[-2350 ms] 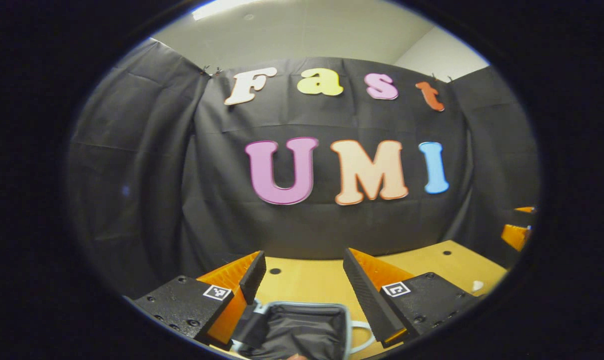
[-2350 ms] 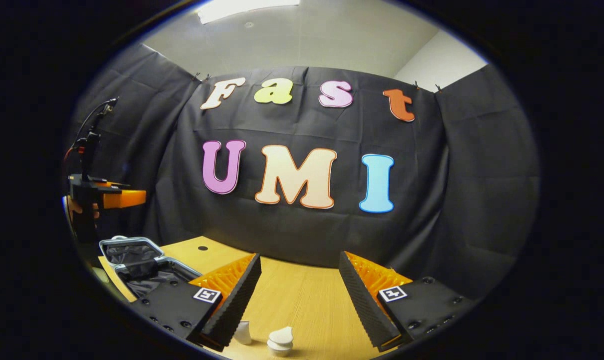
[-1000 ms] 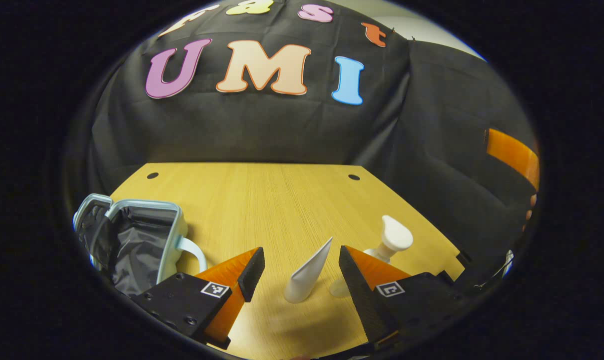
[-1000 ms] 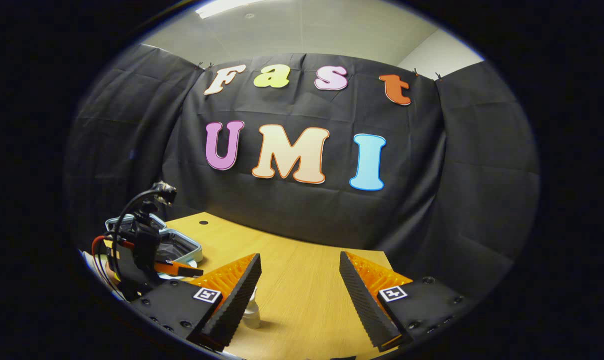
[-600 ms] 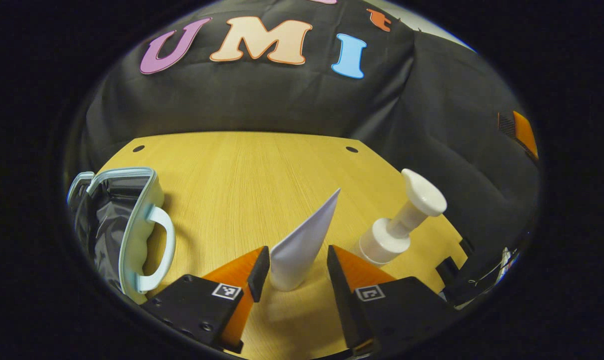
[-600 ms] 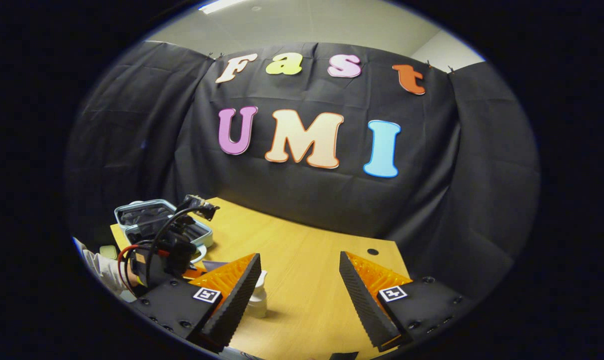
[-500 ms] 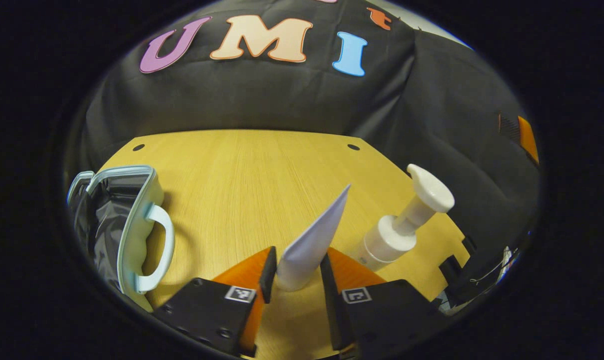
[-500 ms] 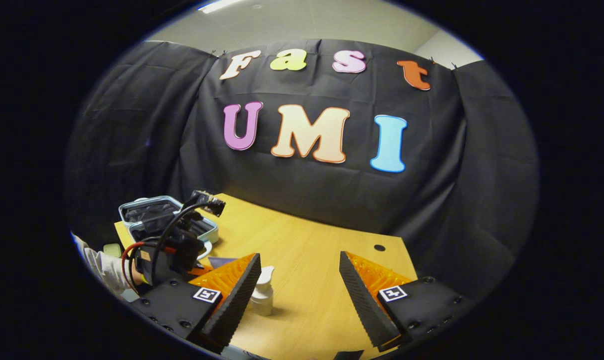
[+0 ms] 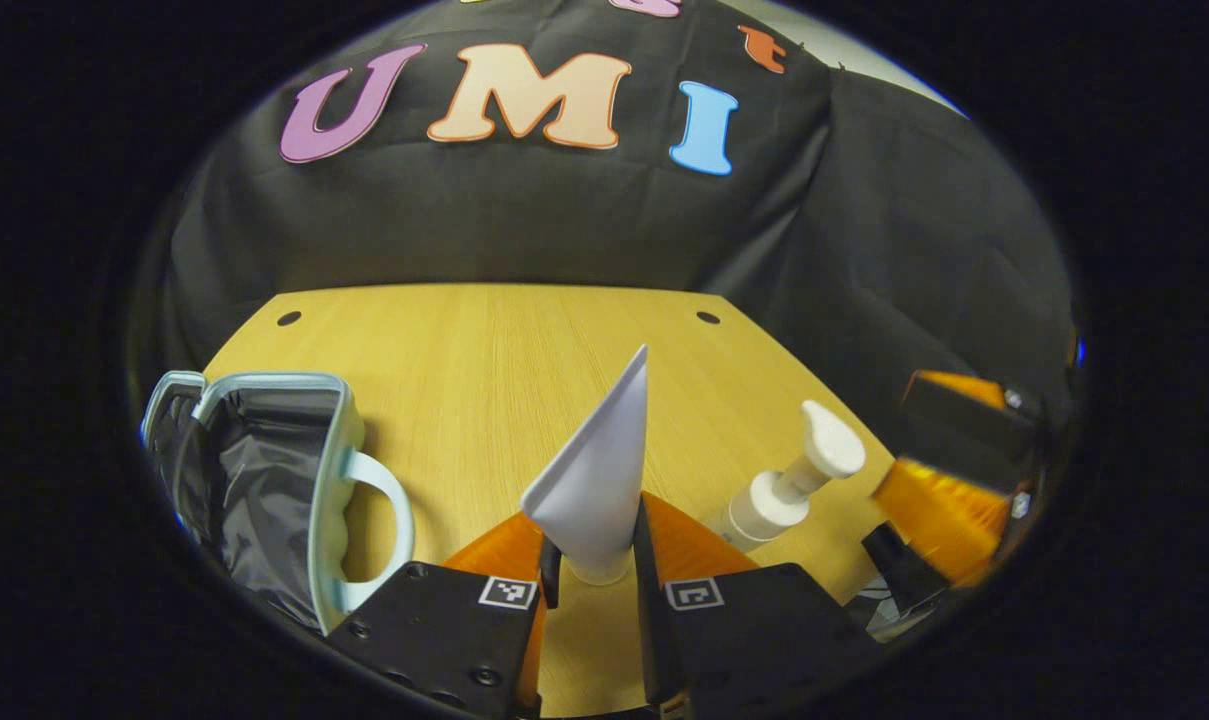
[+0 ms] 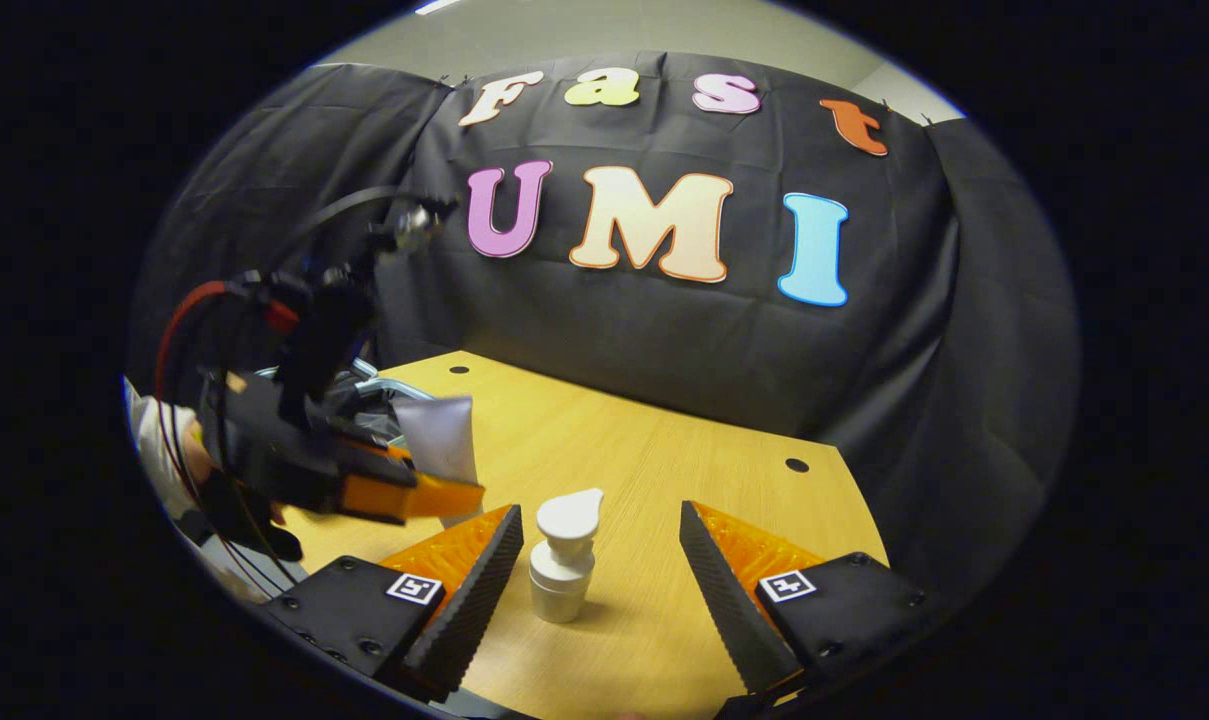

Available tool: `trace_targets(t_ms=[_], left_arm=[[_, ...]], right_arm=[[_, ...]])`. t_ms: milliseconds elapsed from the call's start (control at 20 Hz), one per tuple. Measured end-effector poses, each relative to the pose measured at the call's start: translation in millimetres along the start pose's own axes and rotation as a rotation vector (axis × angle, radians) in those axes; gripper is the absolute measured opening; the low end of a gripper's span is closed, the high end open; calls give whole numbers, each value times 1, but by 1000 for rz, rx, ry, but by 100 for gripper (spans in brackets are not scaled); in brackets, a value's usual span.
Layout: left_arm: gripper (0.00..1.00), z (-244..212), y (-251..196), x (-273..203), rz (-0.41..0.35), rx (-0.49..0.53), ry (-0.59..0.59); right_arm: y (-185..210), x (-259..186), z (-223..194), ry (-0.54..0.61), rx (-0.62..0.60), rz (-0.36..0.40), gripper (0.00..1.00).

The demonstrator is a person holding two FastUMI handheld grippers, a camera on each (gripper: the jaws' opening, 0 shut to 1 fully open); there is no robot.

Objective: First open the suitcase, pack the skin care products into it, and then close the suitcase.

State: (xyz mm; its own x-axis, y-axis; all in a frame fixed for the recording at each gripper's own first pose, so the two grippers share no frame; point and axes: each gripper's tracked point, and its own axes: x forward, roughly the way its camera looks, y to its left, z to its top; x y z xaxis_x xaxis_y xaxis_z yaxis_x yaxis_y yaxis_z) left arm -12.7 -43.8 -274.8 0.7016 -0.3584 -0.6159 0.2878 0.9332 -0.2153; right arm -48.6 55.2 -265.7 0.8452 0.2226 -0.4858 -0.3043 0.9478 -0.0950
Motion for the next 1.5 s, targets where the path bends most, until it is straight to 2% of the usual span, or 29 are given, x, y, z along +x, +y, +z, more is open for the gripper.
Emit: trace_targets(t_ms=[350,500,550,650,800,950,1000,1100,1200,1350,1500], left_arm=[[33,46,7,-46,19,25,-97],[32,49,13,-61,39,44,-112],[32,48,15,-65,46,46,-109],[34,44,21,-70,63,44,-102],[32,36,30,-74,89,28,-84],[34,34,37,-77,110,24,-78],[30,33,40,-79,121,29,-70],[32,28,51,-85,155,46,-47],[32,23,64,-91,198,67,-23],[33,12,88,-105,279,90,17],[32,4,118,-119,343,69,50]], right_arm=[[18,36,-55,95,28,1,99],[30,50,-72,135,57,36,99],[29,56,-75,134,67,36,96],[24,50,-72,123,81,22,63],[28,57,-71,141,95,45,59],[30,47,-44,122,140,91,55],[32,43,-31,105,153,108,55],[36,34,-1,58,177,143,55],[44,22,28,13,211,195,52],[62,7,55,-25,216,287,53],[73,-3,69,-52,211,328,52]])
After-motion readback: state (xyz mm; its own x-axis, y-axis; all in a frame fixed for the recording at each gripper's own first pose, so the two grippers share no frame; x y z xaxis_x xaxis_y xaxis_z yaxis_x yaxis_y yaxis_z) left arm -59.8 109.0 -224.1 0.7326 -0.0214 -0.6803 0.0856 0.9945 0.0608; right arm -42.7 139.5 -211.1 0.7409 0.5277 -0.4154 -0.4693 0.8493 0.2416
